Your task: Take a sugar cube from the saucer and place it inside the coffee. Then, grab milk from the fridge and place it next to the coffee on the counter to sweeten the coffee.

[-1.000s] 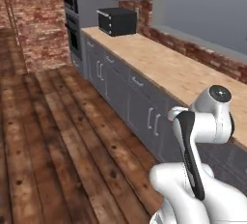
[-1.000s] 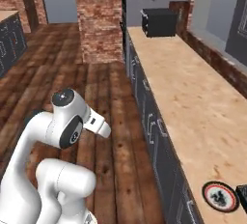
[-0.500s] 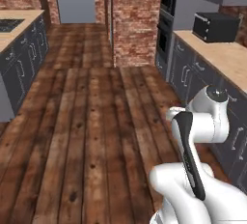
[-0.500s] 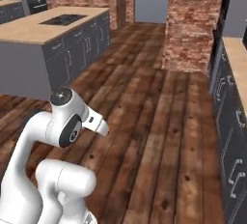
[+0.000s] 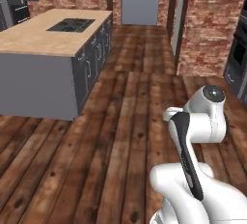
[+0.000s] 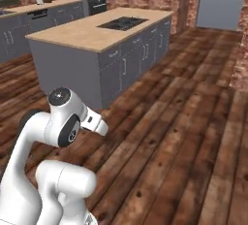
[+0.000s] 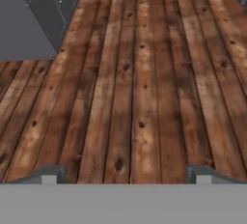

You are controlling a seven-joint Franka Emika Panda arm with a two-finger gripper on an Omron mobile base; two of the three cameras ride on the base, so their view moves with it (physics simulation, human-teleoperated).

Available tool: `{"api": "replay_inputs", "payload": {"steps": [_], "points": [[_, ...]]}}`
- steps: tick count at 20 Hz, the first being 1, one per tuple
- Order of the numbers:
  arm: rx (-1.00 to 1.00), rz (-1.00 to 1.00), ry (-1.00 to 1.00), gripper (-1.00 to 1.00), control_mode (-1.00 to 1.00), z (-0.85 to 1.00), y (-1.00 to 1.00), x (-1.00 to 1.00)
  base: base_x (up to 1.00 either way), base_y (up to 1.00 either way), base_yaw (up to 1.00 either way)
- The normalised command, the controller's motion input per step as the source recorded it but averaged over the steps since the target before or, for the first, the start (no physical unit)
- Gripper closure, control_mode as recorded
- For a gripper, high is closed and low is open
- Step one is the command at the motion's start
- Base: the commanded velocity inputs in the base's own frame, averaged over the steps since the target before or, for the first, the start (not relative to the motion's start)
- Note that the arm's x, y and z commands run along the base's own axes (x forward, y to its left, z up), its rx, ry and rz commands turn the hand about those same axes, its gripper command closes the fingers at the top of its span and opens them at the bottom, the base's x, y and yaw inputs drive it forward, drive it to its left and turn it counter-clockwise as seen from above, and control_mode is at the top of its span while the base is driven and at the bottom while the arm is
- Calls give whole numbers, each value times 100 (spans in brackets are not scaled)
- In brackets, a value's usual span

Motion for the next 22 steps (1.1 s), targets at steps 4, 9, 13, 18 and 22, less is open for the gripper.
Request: {"api": "replay_inputs", "payload": {"steps": [4,9,13,18,22], "points": [[0,0,0,-100,100,0,0,0,100,93,41],[0,0,0,-100,100,0,0,0,100,93,40],[0,0,0,-100,100,0,0,0,100,95,36],[0,0,0,-100,100,0,0,0,100,97,33],[0,0,0,-100,100,0,0,0,100,87,28]]}}
